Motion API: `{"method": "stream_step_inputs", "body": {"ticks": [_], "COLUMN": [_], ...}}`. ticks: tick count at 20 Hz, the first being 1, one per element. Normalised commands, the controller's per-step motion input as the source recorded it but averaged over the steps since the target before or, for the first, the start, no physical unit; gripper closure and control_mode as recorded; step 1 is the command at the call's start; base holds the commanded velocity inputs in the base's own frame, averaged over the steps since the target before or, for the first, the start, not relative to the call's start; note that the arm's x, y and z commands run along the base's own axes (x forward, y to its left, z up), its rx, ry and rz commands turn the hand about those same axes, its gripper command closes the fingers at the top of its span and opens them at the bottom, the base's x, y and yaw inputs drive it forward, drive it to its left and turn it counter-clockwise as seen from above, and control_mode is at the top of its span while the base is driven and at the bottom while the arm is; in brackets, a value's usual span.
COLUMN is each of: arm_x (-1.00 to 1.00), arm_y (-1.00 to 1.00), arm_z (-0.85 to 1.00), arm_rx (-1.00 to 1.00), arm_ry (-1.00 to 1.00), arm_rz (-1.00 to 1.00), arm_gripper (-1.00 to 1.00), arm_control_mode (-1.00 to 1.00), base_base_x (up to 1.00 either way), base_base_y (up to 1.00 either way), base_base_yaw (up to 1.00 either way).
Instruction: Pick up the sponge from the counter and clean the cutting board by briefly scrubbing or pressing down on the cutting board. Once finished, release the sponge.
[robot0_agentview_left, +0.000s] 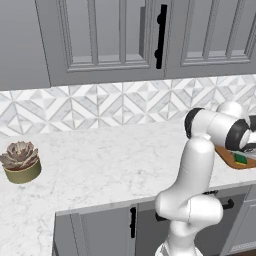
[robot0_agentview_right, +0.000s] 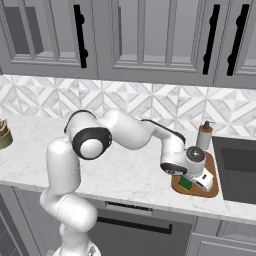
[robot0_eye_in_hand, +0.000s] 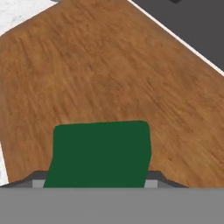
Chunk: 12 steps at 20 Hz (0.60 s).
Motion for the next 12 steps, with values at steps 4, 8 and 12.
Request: {"method": "stream_step_inputs", "body": {"ticks": [4, 8, 12], "arm_x": [0.56, 0.88, 0.86], "arm_y": [0.00, 0.00, -0.01], "arm_z": [0.02, 0.08, 0.07], "arm_rx": [0.00, 0.00, 0.01], "arm_ry": [0.14, 0.04, 0.00], "arm_rz": [0.00, 0.00, 0.00], "arm_gripper": [1.00, 1.00, 1.00], "arm_control_mode": [-1.00, -1.00, -1.00], "base_base_x": [0.00, 0.00, 0.00], "base_base_y": [0.00, 0.00, 0.00], "base_base_yaw": [0.00, 0.00, 0.00]}}
